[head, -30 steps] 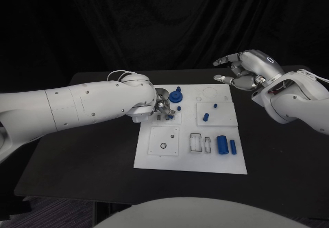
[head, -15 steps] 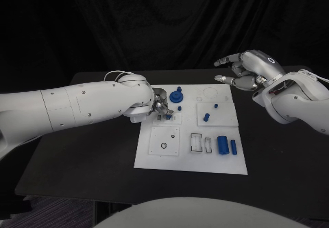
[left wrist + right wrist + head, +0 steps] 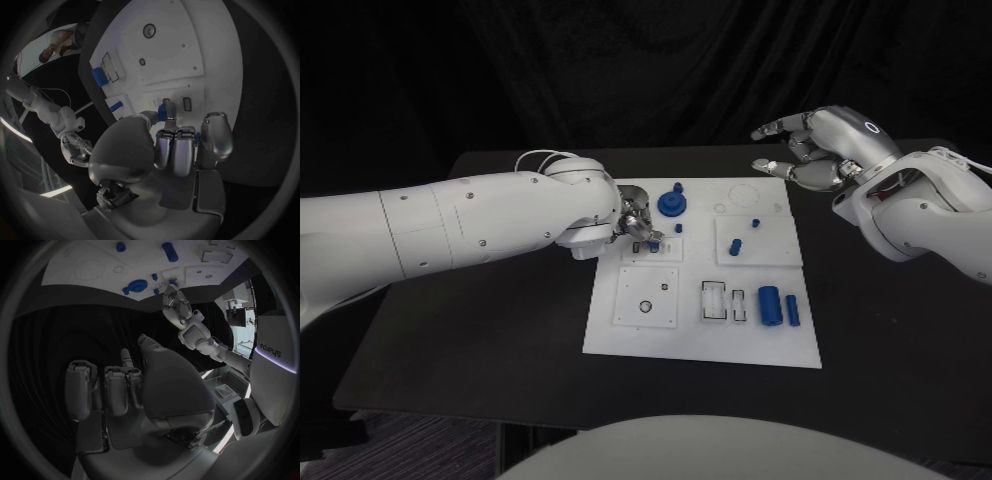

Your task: Assemble the parts on the task board

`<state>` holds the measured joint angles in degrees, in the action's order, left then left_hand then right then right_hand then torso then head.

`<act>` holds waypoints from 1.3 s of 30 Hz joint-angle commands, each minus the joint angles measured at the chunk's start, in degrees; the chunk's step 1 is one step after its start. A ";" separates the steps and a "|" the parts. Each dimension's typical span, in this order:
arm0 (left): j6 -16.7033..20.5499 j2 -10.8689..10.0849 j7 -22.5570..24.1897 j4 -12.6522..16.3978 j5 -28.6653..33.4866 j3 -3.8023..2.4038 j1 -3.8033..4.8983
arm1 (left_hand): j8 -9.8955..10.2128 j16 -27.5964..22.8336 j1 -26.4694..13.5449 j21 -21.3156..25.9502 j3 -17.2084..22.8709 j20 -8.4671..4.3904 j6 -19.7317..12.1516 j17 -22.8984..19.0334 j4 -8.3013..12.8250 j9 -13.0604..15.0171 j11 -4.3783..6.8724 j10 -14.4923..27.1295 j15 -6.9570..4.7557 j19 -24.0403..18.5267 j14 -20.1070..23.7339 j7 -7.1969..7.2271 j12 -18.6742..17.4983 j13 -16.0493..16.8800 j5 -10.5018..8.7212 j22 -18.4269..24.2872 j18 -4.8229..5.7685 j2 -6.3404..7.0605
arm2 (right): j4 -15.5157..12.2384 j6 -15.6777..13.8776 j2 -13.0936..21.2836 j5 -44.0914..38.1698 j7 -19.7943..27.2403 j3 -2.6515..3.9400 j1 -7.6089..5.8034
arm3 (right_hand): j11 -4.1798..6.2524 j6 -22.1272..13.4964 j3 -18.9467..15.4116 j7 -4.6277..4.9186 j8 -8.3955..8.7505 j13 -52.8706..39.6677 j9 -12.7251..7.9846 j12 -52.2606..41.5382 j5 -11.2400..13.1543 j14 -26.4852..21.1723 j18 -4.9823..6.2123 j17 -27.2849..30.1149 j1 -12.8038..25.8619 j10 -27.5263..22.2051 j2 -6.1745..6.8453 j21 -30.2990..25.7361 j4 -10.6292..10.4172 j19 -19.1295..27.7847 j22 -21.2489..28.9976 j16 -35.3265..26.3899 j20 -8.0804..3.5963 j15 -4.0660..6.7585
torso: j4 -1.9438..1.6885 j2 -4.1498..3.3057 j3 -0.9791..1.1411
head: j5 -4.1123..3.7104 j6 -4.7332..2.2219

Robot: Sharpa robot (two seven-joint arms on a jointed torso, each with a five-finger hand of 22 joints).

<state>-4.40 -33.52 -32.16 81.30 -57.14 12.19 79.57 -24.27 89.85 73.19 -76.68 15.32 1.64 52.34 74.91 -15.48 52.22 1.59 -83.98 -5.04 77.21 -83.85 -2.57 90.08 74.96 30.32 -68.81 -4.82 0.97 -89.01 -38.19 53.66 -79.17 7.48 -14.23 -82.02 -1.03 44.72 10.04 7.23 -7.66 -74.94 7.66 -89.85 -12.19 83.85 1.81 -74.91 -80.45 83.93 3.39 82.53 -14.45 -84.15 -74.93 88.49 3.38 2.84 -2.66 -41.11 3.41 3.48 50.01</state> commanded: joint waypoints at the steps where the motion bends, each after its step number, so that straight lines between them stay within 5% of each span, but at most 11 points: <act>1: 0.71 -0.15 0.12 0.30 0.03 -0.04 -0.11 | 0.25 0.15 -0.69 0.40 1.14 0.13 -0.26 15.09 0.57 0.10 0.24 -6.02 0.40 0.03 -6.15 0.26 -0.08 15.04 -0.16 0.12 -0.41 -0.04 | -0.16 0.31 0.07 -0.09 -1.24 0.05 -0.07 | -0.43 0.40 0.12 -0.05 0.06 -15.06 -0.09 -0.15 -0.41 5.59 0.17 -12.86 -0.31 6.07 -0.54 -0.19 0.43 -2.25 -12.44 -0.27 0.38 -0.41 | 0.00 0.01 0.01 | -0.04 -0.01; 39: 1.05 -0.74 0.28 0.78 0.03 -0.04 -1.20 | 0.67 0.15 -1.64 0.82 2.13 0.24 -0.31 15.09 0.54 0.29 0.11 -6.02 0.52 -0.26 -6.15 0.13 -0.08 15.04 -0.81 0.43 -0.50 0.09 | -0.26 1.01 0.06 -0.12 -1.78 0.05 -0.07 | -0.44 0.43 0.39 -0.01 0.19 -15.06 -0.27 -0.15 -0.93 5.58 0.19 -12.82 -0.82 6.07 -0.71 -0.28 0.90 -2.22 -12.41 -0.30 0.43 -0.43 | 0.00 0.00 0.00 | 0.33 -0.01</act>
<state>-3.44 -34.29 -32.22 81.93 -57.16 12.17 78.56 -23.95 89.85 72.10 -76.23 16.77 1.65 51.88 74.91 -15.36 52.37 1.59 -83.96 -4.81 77.21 -84.07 -2.78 90.07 74.95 29.87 -68.46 -4.82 1.08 -89.17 -37.47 53.68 -79.17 6.80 -14.23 -82.02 -1.03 44.71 10.36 7.23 -7.66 -74.91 7.44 -89.85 -12.85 83.84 1.80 -74.91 -80.98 83.93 2.86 82.53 -13.81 -84.15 -74.92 88.50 3.38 2.85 -2.65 -41.11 3.41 3.80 50.01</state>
